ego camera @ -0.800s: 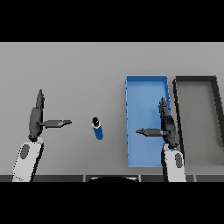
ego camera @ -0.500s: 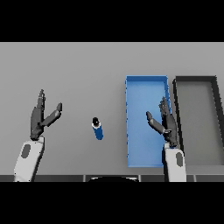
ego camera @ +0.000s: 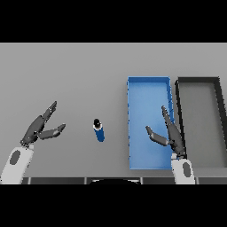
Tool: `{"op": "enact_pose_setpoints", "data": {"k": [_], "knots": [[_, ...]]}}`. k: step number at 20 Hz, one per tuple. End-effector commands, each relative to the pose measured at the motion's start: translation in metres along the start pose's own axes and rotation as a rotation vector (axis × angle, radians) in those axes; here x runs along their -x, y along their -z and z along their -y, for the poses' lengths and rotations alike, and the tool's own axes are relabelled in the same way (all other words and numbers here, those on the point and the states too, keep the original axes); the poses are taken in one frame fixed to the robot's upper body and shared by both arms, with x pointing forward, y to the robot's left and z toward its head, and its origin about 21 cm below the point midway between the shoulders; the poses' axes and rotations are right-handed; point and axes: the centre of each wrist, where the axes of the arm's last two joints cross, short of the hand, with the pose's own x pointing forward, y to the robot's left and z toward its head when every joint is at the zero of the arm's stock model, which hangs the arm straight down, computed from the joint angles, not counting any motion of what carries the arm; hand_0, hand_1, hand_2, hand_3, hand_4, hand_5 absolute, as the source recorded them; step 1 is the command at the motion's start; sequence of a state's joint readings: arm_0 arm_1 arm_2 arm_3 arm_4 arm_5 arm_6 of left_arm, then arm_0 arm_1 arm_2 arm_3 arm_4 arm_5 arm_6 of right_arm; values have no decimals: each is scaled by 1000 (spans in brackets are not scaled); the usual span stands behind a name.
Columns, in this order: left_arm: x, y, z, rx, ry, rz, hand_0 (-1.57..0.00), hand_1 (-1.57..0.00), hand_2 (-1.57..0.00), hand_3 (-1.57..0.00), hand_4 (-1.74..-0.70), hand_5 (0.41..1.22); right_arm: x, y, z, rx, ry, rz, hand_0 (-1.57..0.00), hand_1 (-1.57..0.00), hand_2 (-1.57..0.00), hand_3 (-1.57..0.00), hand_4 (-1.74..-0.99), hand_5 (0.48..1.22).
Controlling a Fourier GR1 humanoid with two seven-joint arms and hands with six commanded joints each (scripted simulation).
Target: Pick up the blue pipe and place it into the blue bin.
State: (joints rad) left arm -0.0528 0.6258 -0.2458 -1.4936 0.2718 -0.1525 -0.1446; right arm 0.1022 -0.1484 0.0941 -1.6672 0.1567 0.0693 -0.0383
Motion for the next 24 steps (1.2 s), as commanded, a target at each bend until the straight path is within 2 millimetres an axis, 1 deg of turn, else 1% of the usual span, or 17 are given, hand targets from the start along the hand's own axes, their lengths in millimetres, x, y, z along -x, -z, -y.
{"op": "enact_pose_setpoints", "data": {"k": [1,3,4,5,9,10,11,12,13,14,16,17,18,21,22,23,24], "knots": [[-2,-1,4,48,-1,-7,1,1,1,1,-1168,592,1,3,-1,-2,-3,2,1,1,1,1,-1226,596],[-3,-5,17,134,-6,-25,1,1,1,1,-1187,573,1,-2,2,-4,-4,33,1,1,1,1,-1232,604],[-9,-6,23,173,2,-18,1,1,1,1,-1184,557,0,2,3,-4,-5,31,1,1,1,1,-1234,609],[-9,-6,27,198,11,-32,1,1,1,1,-1182,544,1,1,-1,-19,6,43,1,1,1,1,-1242,618],[-21,4,53,304,5,-21,1,1,1,1,-1204,508,-4,6,2,-26,14,46,1,1,1,1,-1279,638],[-19,6,59,321,8,-36,1,1,1,1,-1205,502,-4,2,1,-26,11,57,1,1,1,1,-1283,642],[-17,8,69,343,10,-43,1,1,1,1,-1207,494,-4,2,-2,-23,15,50,1,1,1,1,-1290,646],[-17,10,74,340,15,-30,1,1,1,1,-1206,488,-4,1,-1,-22,14,52,1,1,1,1,-1296,651],[-17,14,80,337,16,-25,1,1,1,1,-1203,483,-2,4,-1,-23,11,42,1,1,1,1,-1299,654],[-12,16,90,338,11,-13,1,1,1,1,-1207,479,-3,4,0,-16,4,32,1,1,1,1,-1294,653],[-10,23,105,349,16,20,1,1,1,1,-1216,491,-5,4,-1,-17,23,37,1,1,1,1,-1300,652],[-8,25,112,346,14,22,1,1,1,1,-1220,495,-4,3,4,-14,33,30,1,1,1,1,-1305,652],[-10,29,118,339,10,35,1,1,1,1,-1225,499,-3,2,1,-18,34,24,1,1,1,1,-1306,651],[-8,39,125,323,-7,39,1,1,1,1,-1223,502,-4,-1,2,-12,34,30,1,1,1,1,-1318,654],[-6,46,134,331,-23,35,1,1,1,1,-1220,502,-4,-1,1,-11,25,21,1,1,1,1,-1320,655],[-4,51,136,334,-23,43,1,1,1,1,-1212,499,-5,-1,-2,-16,18,25,1,1,1,1,-1318,657],[0,55,140,334,-2,41,1,1,1,1,-1195,496,-6,1,3,-8,13,21,1,1,1,1,-1320,659]]}}
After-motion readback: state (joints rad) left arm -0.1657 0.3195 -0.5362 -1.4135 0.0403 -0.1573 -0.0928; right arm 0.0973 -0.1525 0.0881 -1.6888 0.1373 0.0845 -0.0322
